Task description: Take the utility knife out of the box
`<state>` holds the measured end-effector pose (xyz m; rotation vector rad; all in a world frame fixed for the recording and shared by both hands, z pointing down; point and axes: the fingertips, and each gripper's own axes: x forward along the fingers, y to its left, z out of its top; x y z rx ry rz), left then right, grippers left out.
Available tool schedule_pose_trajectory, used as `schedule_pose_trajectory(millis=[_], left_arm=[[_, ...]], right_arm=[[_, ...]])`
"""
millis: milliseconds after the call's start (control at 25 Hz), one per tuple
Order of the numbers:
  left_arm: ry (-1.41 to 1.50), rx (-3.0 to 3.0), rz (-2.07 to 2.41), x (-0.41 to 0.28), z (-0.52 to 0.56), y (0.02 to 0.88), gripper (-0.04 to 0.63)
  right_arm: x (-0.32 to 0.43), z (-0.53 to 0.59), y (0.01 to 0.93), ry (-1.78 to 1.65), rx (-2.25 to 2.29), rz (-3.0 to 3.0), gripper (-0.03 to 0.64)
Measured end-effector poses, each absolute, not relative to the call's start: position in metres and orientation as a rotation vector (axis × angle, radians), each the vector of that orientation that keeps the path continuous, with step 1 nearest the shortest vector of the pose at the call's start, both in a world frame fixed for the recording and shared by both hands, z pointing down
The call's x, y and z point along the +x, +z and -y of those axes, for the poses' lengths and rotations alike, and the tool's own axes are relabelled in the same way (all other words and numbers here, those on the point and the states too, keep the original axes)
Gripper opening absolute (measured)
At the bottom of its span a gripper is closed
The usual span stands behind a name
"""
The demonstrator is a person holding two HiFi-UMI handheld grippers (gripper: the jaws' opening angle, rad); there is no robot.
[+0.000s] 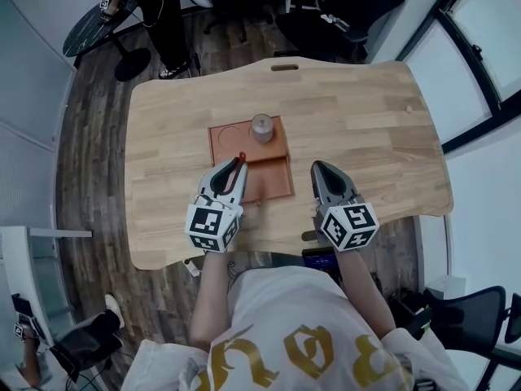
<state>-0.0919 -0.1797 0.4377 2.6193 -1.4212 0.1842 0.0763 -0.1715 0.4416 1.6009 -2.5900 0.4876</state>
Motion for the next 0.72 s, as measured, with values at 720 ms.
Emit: schedule_pose_trajectory(millis=[720], left_arm=[[0.203,2.659,1.461,-0.095,0.171,0.423,0.057]], right_arm=[[0.077,0.168,0.434,0.429,1.584,2.567,0.011]])
